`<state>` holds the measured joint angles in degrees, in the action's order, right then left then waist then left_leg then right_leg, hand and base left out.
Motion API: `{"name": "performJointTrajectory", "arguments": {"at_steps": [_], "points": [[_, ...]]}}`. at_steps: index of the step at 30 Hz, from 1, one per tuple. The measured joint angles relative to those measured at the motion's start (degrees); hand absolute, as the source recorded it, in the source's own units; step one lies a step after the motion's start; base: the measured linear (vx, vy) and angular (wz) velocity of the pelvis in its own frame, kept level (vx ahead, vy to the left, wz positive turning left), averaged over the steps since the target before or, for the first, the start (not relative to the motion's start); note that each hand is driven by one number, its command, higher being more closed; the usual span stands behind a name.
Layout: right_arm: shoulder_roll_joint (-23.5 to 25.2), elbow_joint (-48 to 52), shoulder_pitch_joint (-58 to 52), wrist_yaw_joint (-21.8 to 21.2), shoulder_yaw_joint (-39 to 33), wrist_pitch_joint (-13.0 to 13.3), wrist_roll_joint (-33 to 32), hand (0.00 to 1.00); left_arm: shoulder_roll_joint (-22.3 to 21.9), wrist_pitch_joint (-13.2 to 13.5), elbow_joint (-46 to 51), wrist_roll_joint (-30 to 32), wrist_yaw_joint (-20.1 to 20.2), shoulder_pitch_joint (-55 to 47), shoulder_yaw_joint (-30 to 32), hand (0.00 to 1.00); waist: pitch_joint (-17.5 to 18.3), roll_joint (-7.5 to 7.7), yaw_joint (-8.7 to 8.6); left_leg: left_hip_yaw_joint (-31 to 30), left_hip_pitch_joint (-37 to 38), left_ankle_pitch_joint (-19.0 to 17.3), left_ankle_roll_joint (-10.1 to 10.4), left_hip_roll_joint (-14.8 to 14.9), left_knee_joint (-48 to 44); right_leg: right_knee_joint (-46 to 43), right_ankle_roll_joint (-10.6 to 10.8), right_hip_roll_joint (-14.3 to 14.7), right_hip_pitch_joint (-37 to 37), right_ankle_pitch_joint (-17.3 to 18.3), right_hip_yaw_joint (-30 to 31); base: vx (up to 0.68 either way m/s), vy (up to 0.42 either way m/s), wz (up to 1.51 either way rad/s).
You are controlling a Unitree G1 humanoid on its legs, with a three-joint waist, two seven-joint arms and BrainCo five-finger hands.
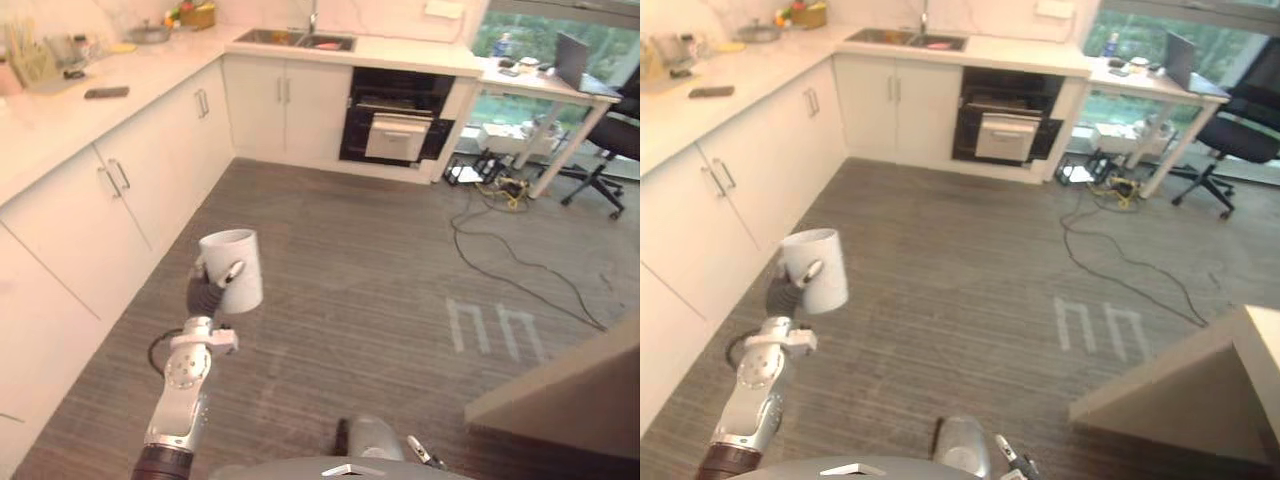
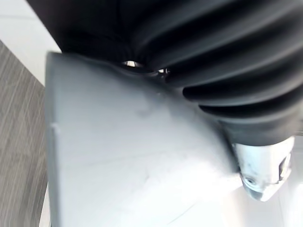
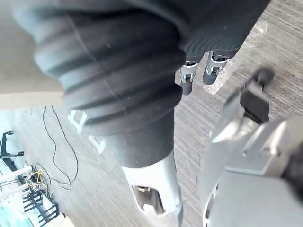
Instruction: Walk over to the sink, pick up the cup, carry it to the dishwasher, place the cup inside the dishwasher, then close the dishwasher door
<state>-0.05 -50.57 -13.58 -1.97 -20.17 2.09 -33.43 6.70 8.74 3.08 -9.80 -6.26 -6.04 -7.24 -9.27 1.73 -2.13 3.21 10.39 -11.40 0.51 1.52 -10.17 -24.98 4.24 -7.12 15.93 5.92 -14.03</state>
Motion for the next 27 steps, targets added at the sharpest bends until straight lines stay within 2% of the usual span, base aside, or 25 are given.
{"name": "performJointTrajectory", "arguments": {"at_steps": [1,2,3,4,5,6,7,8,9,10,11,12,13,14,15,16,17,18,19,21,22,23,25,26,27], "points": [[0.1,0.5,-0.3,0.0,0.7,0.3,0.0,0.0,0.0,-0.2,1.2,0.0,0.6,-0.5,-0.3,1.0,-0.2,0.0,0.02,0.2,0.9,-1.1,0.2,-0.2,-0.5,3.8,0.2,0.4,-0.3,-1.8,-0.8,0.4,-0.117,0.25],[-0.1,2.4,-1.6,0.0,3.4,1.1,0.2,0.0,-0.1,-0.3,3.9,0.0,1.5,-1.2,-0.5,1.0,-0.2,0.55,-0.14,1.6,3.1,-4.2,0.9,-0.8,-1.8,8.5,-0.2,-0.4,-0.9,-3.5,-2.1,0.39,-0.118,0.32],[-0.8,2.9,-1.9,0.1,4.4,1.3,0.3,0.0,-0.5,-0.1,5.2,-0.1,1.7,-1.6,-0.4,1.0,-0.2,1.09,-0.41,1.7,4.7,-5.9,1.8,-0.9,-2.3,6.7,-3.4,-0.6,-1.0,-6.5,-2.4,0.44,-0.131,0.37],[-1.4,3.1,-1.9,0.2,4.4,1.3,0.3,0.0,-1.1,0.0,5.5,-0.1,1.7,-1.7,-0.6,1.0,0.3,0.04,-0.66,1.5,5.1,-7.2,1.6,-0.2,-2.8,4.9,-4.2,-0.3,-0.7,-6.8,-2.6,0.43,-0.103,0.26],[-2.5,4.5,-2.1,0.8,4.6,1.2,0.3,0.0,-2.5,0.4,6.1,-0.2,1.8,-2.0,-0.9,1.0,1.1,-3.31,-0.45,1.4,5.5,-9.5,0.8,2.0,-3.2,2.2,-6.1,1.2,0.1,-5.7,-2.6,0.5,-0.128,0.19],[-3.5,6.0,-2.1,1.3,5.3,1.2,0.0,0.0,-3.5,0.5,6.7,-0.4,2.0,-2.1,-1.2,1.0,1.8,-5.72,-0.6,1.4,6.2,-10.8,-1.2,3.5,-2.9,0.9,-8.5,2.9,0.2,-3.1,-4.0,0.5,-0.115,0.21],[-3.7,6.7,-1.8,1.4,5.8,1.2,-0.5,0.0,-3.8,0.5,7.0,-0.8,2.5,-1.6,-1.3,1.0,1.9,-6.28,-0.86,1.0,6.0,-10.6,-1.6,4.1,-5.5,0.3,-8.8,3.3,0.2,-1.6,-4.6,0.45,-0.112,0.26],[-4.0,7.1,-0.8,1.4,6.5,0.6,-2.3,0.0,-4.1,0.5,7.0,-1.2,3.9,-0.4,-2.2,1.0,1.7,-6.17,-1.02,0.9,1.9,-8.6,0.2,4.3,-18.5,-0.8,-9.5,3.6,-0.9,0.8,-5.6,0.47,-0.107,0.34],[-3.9,7.3,-0.9,1.3,6.4,0.2,-3.6,0.0,-4.4,0.6,7.2,-1.2,5.1,-0.3,-3.3,1.0,1.2,-5.61,-1.17,1.5,-0.9,-3.4,1.8,5.3,-28.1,-0.8,-9.2,4.0,-4.1,2.9,-6.4,0.46,-0.123,0.33],[-3.7,7.4,-1.2,1.3,6.4,0.2,-4.6,0.0,-4.6,0.8,7.3,-1.2,5.7,-0.4,-3.9,1.0,1.0,-5.08,-1.19,1.1,-2.4,0.4,3.7,6.2,-32.6,-0.5,-9.0,4.2,-5.8,3.7,-6.7,0.46,-0.135,0.22],[-3.4,7.4,-1.9,1.3,6.4,0.2,-5.4,0.0,-5.0,1.1,7.6,-1.2,6.2,-0.5,-4.7,1.0,0.9,-4.64,-0.65,0.5,-6.6,8.7,6.8,7.9,-42.2,0.5,-9.4,5.2,-8.9,5.4,-6.6,0.44,-0.099,-0.02],[-3.2,7.3,-2.2,1.3,6.4,0.5,-5.7,0.0,-5.1,1.2,8.1,-1.3,6.3,-0.6,-4.7,1.0,0.8,-4.78,-0.11,1.1,-11.6,9.8,6.9,10.0,-52.4,1.3,-9.8,6.5,-11.3,6.7,-6.0,0.44,-0.07,-0.2],[-3.4,7.3,-2.2,1.3,6.5,0.8,-5.7,0.0,-5.0,1.2,8.5,-1.4,6.3,-0.8,-4.4,1.0,0.7,-4.69,0.17,1.7,-13.8,9.3,6.1,10.9,-56.2,1.9,-9.8,7.0,-12.5,7.2,-5.4,0.43,-0.028,-0.44],[-3.3,7.3,-1.8,1.3,6.9,1.7,-6.3,0.0,-4.9,1.1,9.5,-2.0,6.3,-1.1,-3.7,1.0,0.6,-4.64,0.77,3.7,-17.6,7.2,3.3,12.2,-59.4,3.3,-9.5,7.8,-15.1,7.9,-3.9,0.35,-0.013,-0.53],[-3.4,7.2,-1.6,1.3,7.2,2.0,-6.8,0.0,-4.9,1.0,9.9,-2.8,6.2,-1.2,-3.4,1.0,0.6,-4.61,1.31,5.0,-18.9,5.7,2.1,12.8,-58.8,4.1,-8.9,8.1,-16.4,7.9,-2.9,0.49,0.007,-0.87],[-3.8,7.1,-1.5,1.3,8.4,2.7,-6.9,0.0,-5.0,1.0,10.6,-4.1,6.1,-1.6,-2.6,1.0,0.7,-4.55,2.51,7.9,-20.7,3.3,1.3,14.1,-54.2,5.7,-8.3,8.4,-18.5,8.4,-0.5,0.38,0.023,-1.1],[-3.9,7.1,-0.7,1.3,9.3,2.9,-6.8,0.0,-5.1,1.0,11.7,-5.6,6.1,-2.4,-1.9,1.0,0.7,-4.47,3.2,9.9,-21.9,1.3,1.1,14.9,-45.6,6.6,-8.0,8.4,-20.2,9.1,2.1,0.45,0.063,-1.13],[-3.9,7.1,-0.1,1.3,9.8,3.0,-6.8,0.0,-5.2,1.0,12.4,-6.2,6.1,-3.0,-1.6,1.0,0.8,-4.41,3.26,10.8,-22.4,0.8,1.3,14.9,-40.1,6.8,-7.8,8.3,-20.7,9.5,3.4,0.49,0.157,-1.29],[-3.9,7.0,1.6,1.3,10.6,3.3,-6.7,0.0,-5.6,1.2,13.7,-6.6,5.6,-4.8,-1.3,1.0,0.9,-4.27,3.64,11.7,-22.6,2.3,2.9,14.3,-19.8,6.8,-7.4,7.9,-21.8,11.0,6.9,0.51,0.196,-0.96],[-4.0,6.3,2.2,1.3,10.5,3.9,-6.7,0.0,-5.6,1.4,13.8,-6.6,5.3,-5.7,-1.6,1.0,1.0,-4.12,3.55,10.9,-23.0,4.5,5.1,13.2,-7.6,6.8,-6.9,7.3,-22.5,12.3,8.4,0.36,0.178,-0.63],[-4.2,4.6,2.8,1.3,10.3,4.4,-6.7,0.0,-5.6,1.5,13.3,-6.6,5.2,-5.7,-1.6,1.0,1.0,-4.17,3.27,11.1,-25.0,6.0,6.8,13.0,-3.9,6.9,-5.4,7.1,-23.8,13.6,9.3,0.5,0.296,-0.44],[-5.0,2.4,3.2,1.3,10.3,4.5,-6.7,0.0,-5.5,1.7,11.9,-6.6,5.2,-5.4,-1.2,1.0,1.0,-4.22,3.46,10.9,-26.2,7.8,7.1,12.4,-1.8,7.7,-3.9,6.8,-26.0,14.7,10.9,0.62,0.393,-0.5],[-5.6,0.0,3.5,1.2,10.3,4.6,-6.6,0.0,-5.4,1.7,10.3,-6.6,4.9,-5.4,0.3,1.0,1.3,-4.23,3.95,8.7,-25.8,10.6,6.2,10.7,-0.7,9.1,-2.0,5.8,-29.2,16.3,13.2,0.45,0.378,-0.81],[-5.4,-2.0,3.4,1.2,9.7,4.7,-6.4,0.0,-4.6,1.7,9.0,-6.6,4.5,-5.6,2.4,1.0,2.5,-2.14,4.79,6.1,-25.3,13.5,6.1,7.4,-4.3,7.9,-0.4,2.9,-30.0,17.6,15.7,0.53,0.489,-1.15],[-4.9,-2.7,3.6,1.2,9.3,4.4,-5.4,0.0,-4.4,1.6,8.2,-6.5,4.1,-5.7,4.2,1.0,3.3,-0.81,5.03,4.4,-25.3,13.4,5.8,5.4,-6.9,3.8,-0.1,1.2,-28.4,17.5,16.5,0.63,0.57,-1.21]]}}
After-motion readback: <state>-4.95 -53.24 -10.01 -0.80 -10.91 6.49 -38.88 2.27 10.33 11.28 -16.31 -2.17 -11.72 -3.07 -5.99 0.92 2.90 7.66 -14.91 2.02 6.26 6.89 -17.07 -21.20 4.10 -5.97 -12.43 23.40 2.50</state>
